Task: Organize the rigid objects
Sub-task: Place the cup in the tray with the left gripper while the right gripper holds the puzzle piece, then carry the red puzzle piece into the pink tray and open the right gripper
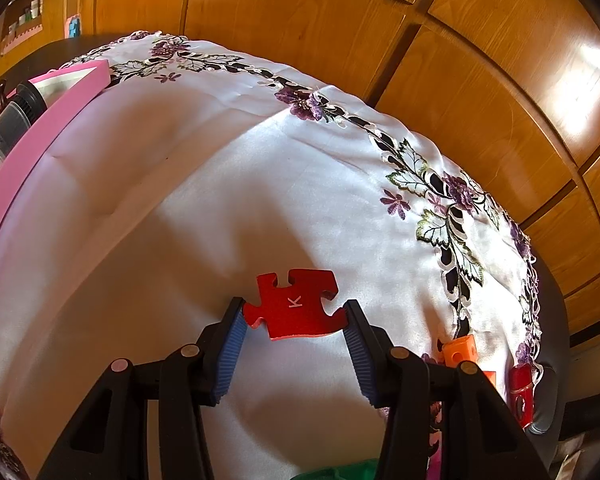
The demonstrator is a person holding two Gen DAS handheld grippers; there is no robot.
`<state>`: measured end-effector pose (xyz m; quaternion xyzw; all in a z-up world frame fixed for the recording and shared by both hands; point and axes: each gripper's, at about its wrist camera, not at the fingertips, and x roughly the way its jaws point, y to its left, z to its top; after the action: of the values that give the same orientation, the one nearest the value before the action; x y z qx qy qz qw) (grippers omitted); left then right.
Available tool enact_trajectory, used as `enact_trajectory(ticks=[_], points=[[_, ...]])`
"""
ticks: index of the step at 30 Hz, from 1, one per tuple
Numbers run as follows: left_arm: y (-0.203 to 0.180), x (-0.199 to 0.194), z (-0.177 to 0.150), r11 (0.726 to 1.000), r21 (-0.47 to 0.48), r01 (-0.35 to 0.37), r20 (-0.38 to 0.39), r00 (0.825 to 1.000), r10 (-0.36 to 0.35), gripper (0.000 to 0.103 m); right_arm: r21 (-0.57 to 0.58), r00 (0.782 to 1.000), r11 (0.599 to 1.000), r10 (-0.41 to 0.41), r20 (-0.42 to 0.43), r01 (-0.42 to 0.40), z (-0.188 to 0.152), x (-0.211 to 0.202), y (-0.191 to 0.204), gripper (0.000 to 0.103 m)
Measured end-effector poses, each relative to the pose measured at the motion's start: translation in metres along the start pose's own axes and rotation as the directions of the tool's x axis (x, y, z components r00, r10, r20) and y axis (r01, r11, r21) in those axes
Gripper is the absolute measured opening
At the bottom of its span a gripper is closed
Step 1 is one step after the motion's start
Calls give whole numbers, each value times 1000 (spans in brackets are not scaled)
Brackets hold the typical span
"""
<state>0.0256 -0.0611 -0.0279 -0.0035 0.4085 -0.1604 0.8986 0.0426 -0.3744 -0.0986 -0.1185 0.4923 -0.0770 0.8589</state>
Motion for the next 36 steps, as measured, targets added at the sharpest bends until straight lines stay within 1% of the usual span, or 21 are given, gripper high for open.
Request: enact_trajectory(ticks=[8, 14, 21, 25, 27, 30, 33, 36], points=[[13, -6, -2, 999, -21, -37, 9, 999, 37, 75, 5, 1000, 1000, -5, 7, 5, -1, 0, 0, 49], [25, -14, -1, 998, -46, -47, 26, 998, 49, 76, 18, 1000, 1000, -15, 4, 15, -1, 0, 0, 49], [31, -22, 2, 997, -62, -43, 49, 998, 46, 76, 20, 997, 997, -77, -17, 77, 3, -1, 8, 49], [32, -25, 2, 998, -59, -36, 55, 998, 39, 76, 55, 995, 995, -80, -57, 83, 8, -2, 6, 49], [33, -26, 2, 998, -58, -36, 57, 998, 39, 76, 82, 996, 995, -57, -64, 62, 9, -6, 5, 49], [35, -26, 2, 998, -61, -35, 59, 998, 39, 76, 121, 999, 992, -22, -32, 26, 15, -22, 8, 49], [36, -25, 3, 997, -67, -32, 54, 998, 35, 76, 133, 999, 990, 36, 40, -41, 27, -48, 17, 49], [37, -24, 3, 997, -69, -28, 55, 998, 32, 76, 97, 987, 988, 105, 118, -117, 44, -77, 38, 49]])
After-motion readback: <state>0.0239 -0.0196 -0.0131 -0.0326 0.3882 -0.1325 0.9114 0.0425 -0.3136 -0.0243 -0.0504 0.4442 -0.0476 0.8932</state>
